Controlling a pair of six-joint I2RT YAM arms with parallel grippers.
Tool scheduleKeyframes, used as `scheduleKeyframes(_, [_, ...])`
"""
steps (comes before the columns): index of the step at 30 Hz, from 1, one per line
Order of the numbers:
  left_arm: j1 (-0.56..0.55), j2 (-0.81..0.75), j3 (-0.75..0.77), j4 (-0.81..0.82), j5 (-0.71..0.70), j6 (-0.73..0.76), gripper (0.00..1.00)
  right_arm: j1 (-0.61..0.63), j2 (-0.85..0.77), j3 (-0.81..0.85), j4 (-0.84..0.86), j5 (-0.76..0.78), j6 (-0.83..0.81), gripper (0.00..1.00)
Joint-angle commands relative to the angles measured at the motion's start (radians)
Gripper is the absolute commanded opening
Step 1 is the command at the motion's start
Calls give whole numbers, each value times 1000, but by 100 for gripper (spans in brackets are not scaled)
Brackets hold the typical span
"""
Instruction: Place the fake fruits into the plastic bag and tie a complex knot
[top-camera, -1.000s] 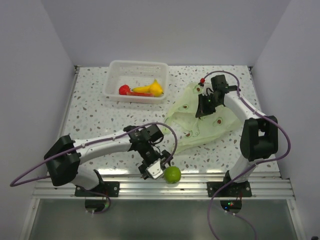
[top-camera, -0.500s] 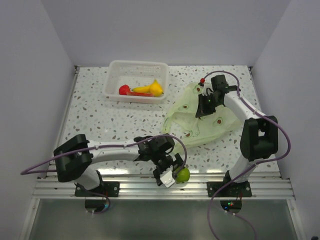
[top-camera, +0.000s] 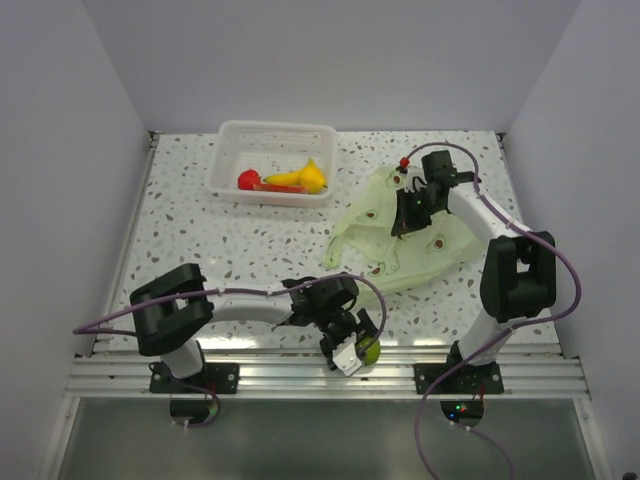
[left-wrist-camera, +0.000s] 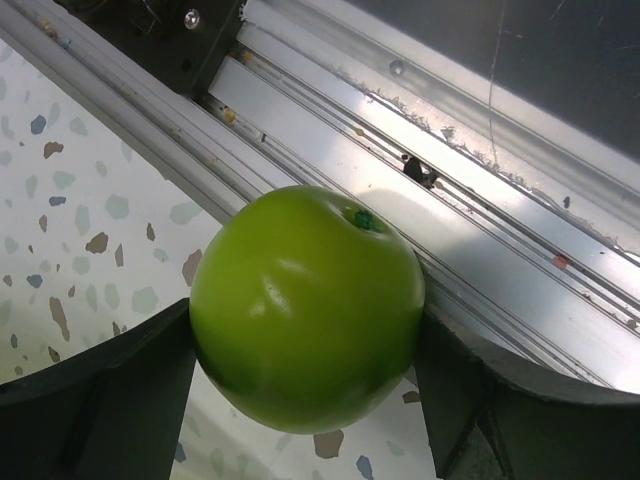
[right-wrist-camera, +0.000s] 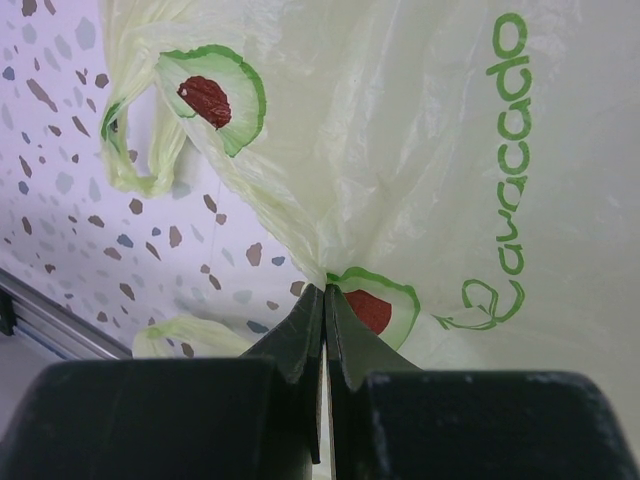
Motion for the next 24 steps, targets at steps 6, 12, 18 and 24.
scheduleKeyframes(6, [248, -283, 89, -289, 159, -211, 41, 2, -57, 22, -29, -7, -40, 0])
scheduleKeyframes(12, [469, -303, 129, -147, 130, -487, 34, 1, -85, 42, -58, -92, -97, 0])
scheduleKeyframes(18, [483, -134, 195, 54, 53, -731, 33, 1, -131, 77, -40, -238, 7, 0])
scheduleKeyframes(24, [482, -71, 216, 261, -133, -952, 35, 1, -170, 56, 117, -433, 225, 0])
